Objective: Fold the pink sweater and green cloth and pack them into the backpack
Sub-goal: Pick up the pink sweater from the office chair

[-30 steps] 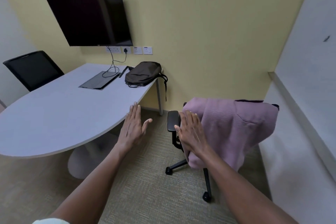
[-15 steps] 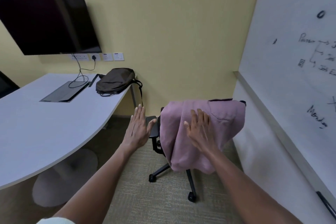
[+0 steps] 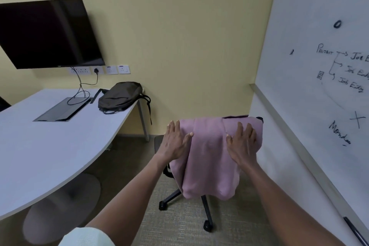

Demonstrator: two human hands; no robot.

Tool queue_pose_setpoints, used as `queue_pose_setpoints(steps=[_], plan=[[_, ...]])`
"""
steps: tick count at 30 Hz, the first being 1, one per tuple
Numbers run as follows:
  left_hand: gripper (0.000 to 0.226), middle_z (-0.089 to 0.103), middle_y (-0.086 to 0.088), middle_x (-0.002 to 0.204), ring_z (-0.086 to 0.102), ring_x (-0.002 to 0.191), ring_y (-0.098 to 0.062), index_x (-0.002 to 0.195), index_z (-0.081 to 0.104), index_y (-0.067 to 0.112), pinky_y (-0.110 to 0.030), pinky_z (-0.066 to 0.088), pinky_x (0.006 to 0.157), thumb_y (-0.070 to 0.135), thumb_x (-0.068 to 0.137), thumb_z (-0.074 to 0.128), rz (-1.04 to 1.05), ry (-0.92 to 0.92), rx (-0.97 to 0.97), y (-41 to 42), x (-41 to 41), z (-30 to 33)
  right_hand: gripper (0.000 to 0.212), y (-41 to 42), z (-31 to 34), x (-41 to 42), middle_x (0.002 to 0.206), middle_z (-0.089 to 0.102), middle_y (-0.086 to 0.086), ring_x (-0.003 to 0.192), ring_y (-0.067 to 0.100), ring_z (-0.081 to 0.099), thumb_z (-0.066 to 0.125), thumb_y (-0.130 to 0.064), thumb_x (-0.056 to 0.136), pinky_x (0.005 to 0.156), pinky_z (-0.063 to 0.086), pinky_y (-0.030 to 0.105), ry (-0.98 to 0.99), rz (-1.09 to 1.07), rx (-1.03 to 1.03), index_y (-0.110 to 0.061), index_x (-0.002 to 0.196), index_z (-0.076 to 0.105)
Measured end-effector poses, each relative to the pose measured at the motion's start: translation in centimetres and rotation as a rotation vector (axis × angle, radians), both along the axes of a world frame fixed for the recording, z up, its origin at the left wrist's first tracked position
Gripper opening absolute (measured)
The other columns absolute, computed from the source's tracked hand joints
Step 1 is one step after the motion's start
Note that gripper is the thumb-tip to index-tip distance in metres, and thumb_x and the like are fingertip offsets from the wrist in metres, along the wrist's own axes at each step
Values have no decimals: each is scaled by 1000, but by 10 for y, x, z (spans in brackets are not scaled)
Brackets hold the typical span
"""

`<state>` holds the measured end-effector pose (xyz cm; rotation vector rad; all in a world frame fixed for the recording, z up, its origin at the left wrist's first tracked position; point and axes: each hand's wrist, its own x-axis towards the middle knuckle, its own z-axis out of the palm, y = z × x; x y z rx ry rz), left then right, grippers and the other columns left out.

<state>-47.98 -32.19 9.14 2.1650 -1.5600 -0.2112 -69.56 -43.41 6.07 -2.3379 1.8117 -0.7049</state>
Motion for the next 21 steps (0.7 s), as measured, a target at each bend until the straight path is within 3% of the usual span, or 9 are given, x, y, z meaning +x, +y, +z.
queue_pose_setpoints(steps=[4, 6, 8, 11, 13, 15, 18, 21], plan=[[80, 37, -25, 145, 30, 139, -41, 145, 28, -5, -48, 23, 117, 58, 97, 41, 62, 82, 18, -19, -7, 3, 97, -17, 3, -18, 158, 4, 32, 147, 45, 7, 64, -46, 87, 119, 18, 53, -213, -67, 163, -7, 154, 6], [88, 45, -23, 134, 40, 128, -41, 139, 35, -5, -47, 29, 111, 68, 89, 40, 123, 115, 55, -27, -14, 4, 117, -26, 2, -28, 159, 0, 32, 148, 44, 5, 73, -54, 79, 120, 15, 52, -349, -105, 273, -7, 155, -4], [105, 45, -24, 135, 40, 128, -42, 139, 34, -4, -48, 29, 111, 79, 76, 33, 198, 126, 73, -35, -19, 1, 134, -36, -2, -37, 160, 6, 28, 149, 41, 9, 79, -61, 68, 119, 19, 54, -481, -139, 381, -7, 155, -8], [108, 34, -29, 145, 30, 137, -46, 146, 26, -3, -54, 28, 112, 76, 78, 54, 346, 166, 90, -43, -26, 2, 146, -48, -4, -44, 161, 17, 19, 147, 37, 23, 86, -60, 59, 116, 29, 52, -690, -160, 549, -8, 155, -11], [110, 37, -28, 145, 33, 136, -46, 145, 27, -4, -54, 30, 110, 74, 76, 62, 395, 180, 113, -47, -27, 4, 142, -51, -2, -44, 160, 23, 16, 143, 36, 32, 88, -52, 62, 112, 37, 48, -819, -141, 636, -7, 154, -10], [106, 45, -25, 139, 41, 130, -44, 139, 35, -3, -50, 33, 106, 73, 73, 66, 398, 161, 107, -49, -24, 6, 127, -52, 1, -43, 154, 34, 18, 136, 36, 41, 88, -44, 66, 105, 43, 45, -827, -131, 643, -4, 154, 6], [93, 54, -21, 129, 48, 122, -42, 129, 44, 0, -49, 43, 102, 64, 70, 76, 457, 247, 30, -52, -18, 11, 89, -52, 9, -36, 135, 54, 20, 120, 37, 54, 84, -33, 73, 90, 46, 38, -711, -181, 470, 2, 139, 36], [84, 60, -18, 120, 56, 113, -41, 122, 47, 3, -51, 51, 93, 60, 69, 78, 488, 416, -43, -55, -17, 16, 73, -43, 23, -19, 137, 55, 19, 124, 36, 54, 69, -17, 85, 96, 44, 37, -642, -137, 306, -7, 148, 33]])
